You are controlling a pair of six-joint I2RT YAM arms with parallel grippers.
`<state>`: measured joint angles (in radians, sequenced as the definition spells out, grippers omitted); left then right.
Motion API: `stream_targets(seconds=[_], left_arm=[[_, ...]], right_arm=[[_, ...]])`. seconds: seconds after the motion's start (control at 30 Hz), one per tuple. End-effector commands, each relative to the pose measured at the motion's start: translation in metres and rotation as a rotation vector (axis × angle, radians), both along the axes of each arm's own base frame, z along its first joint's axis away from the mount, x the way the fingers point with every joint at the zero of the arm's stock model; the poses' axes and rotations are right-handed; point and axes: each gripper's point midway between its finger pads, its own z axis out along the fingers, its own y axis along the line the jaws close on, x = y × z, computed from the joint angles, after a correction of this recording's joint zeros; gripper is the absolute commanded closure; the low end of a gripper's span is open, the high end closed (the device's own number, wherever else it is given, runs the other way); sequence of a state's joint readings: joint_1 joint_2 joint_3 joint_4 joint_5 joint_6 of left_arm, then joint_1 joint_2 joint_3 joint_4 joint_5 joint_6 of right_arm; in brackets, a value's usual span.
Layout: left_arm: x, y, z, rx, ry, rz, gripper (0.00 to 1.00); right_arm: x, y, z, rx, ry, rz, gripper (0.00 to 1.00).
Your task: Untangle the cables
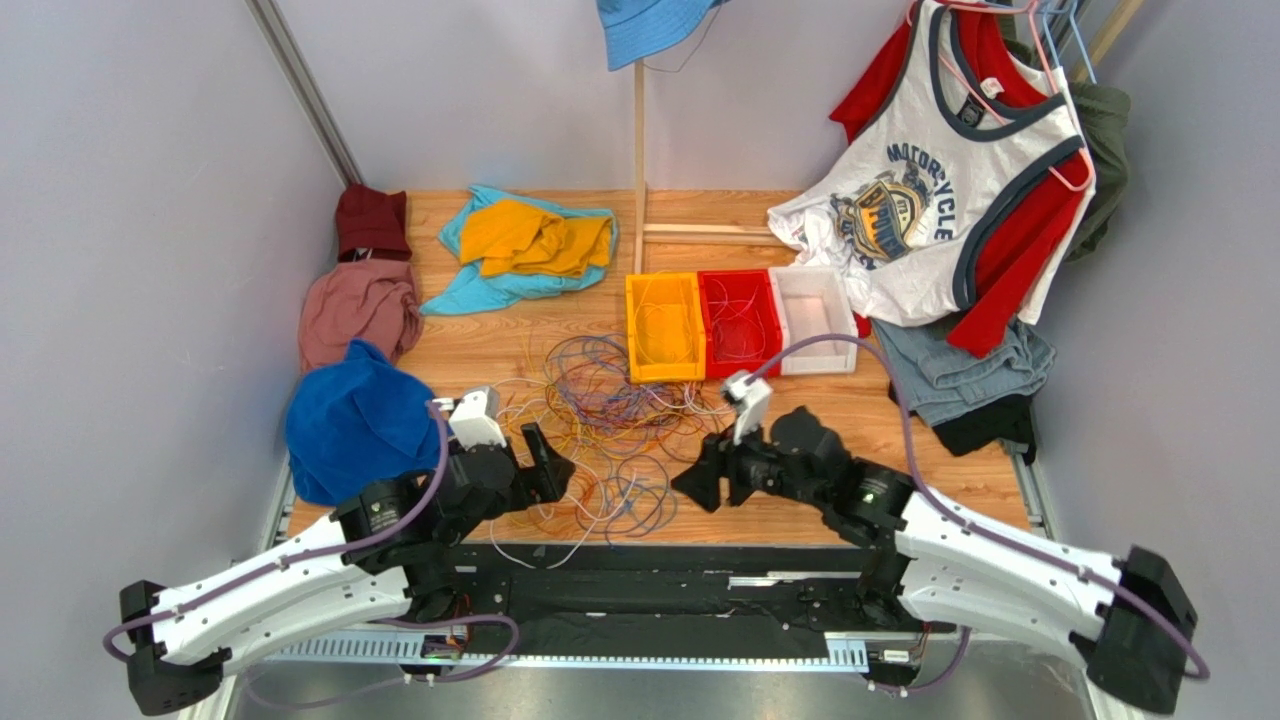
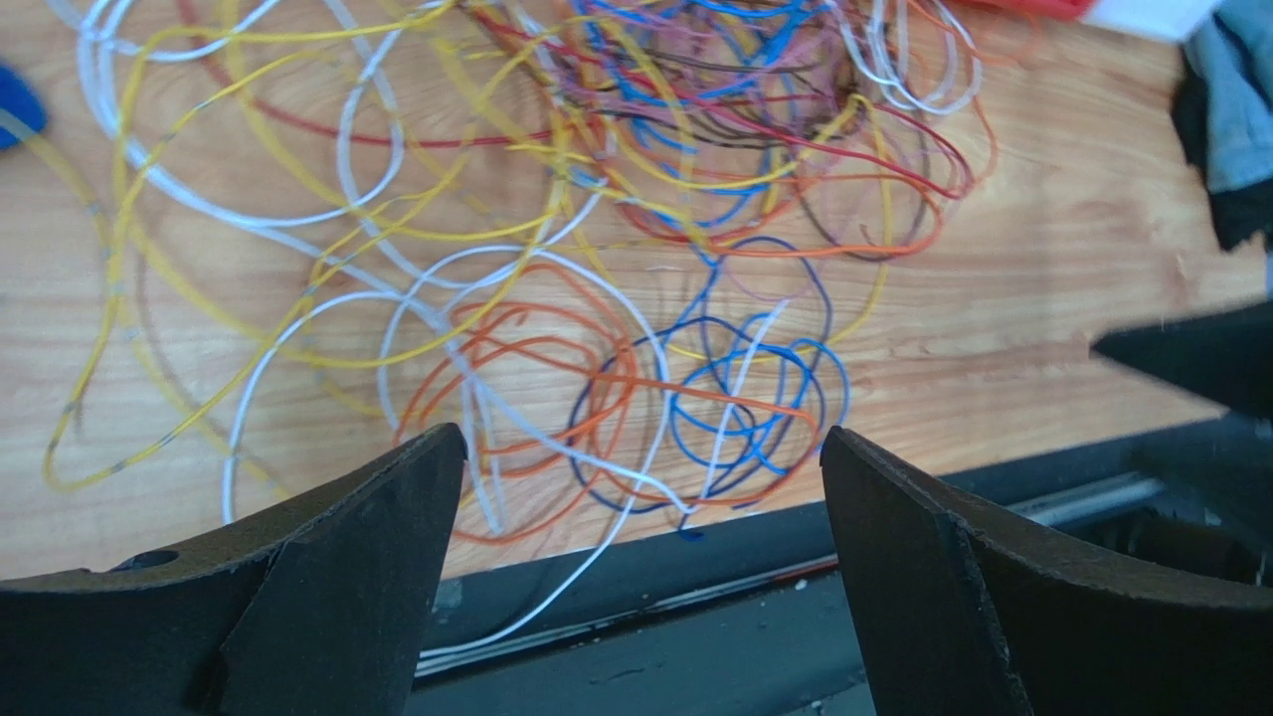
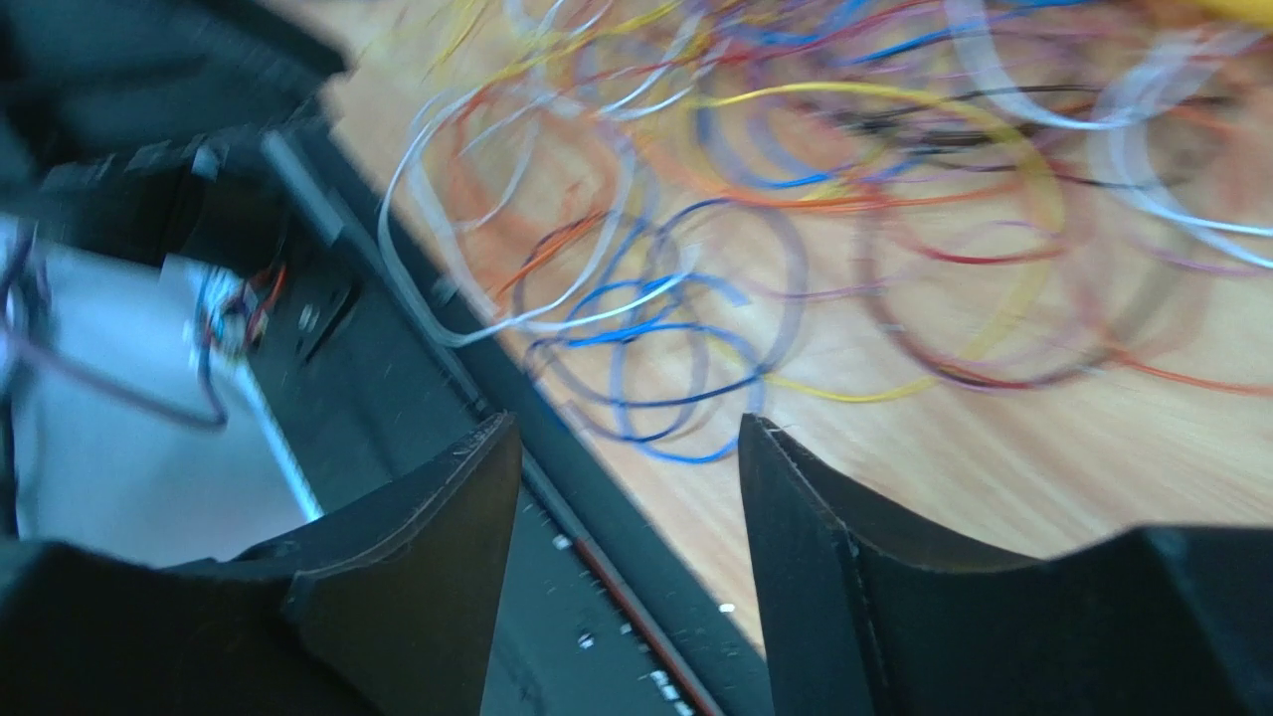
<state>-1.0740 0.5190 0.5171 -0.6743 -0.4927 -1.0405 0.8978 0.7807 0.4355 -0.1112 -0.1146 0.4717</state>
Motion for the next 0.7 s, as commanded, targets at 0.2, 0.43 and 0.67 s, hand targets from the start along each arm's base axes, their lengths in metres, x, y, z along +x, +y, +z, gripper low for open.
stream_targets(seconds=[0.2, 0.43, 0.67], left_arm=[[-0.006, 0.044, -0.005, -0.067, 0.015, 0.182, 0.01], [-0.015, 0.059, -0.008, -0.087, 0.010, 0.176, 0.01], [-0.017, 0.057, -0.007, -0.104, -0.005, 0.150, 0.01]], right_arm=[[-0.025, 0.092, 0.022, 0.021, -0.099, 0.179, 0.39], [-0.015, 0.126, -0.006, -0.030, -0.058, 0.184, 0.39], [0.006, 0.140, -0.023, -0.081, -0.078, 0.121, 0.42]])
